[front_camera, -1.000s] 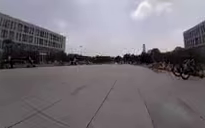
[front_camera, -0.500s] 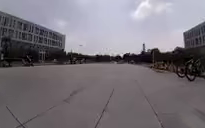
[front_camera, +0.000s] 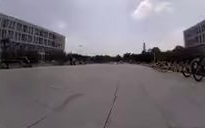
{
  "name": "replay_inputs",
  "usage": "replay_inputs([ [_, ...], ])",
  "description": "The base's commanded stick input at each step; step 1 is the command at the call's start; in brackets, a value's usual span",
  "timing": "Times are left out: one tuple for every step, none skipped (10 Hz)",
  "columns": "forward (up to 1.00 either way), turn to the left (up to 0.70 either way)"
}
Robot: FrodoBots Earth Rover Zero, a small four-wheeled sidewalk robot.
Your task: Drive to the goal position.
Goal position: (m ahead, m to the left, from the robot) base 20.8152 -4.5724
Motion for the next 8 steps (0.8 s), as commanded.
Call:
replay_inputs([
  [0.70,0.00],
  [0.70,0.00],
  [0.70,0.00],
  [0.70,0.00],
  [0.70,0.00],
  [0.70,0.00],
  [0.70,0.00],
  [0.70,0.00],
])
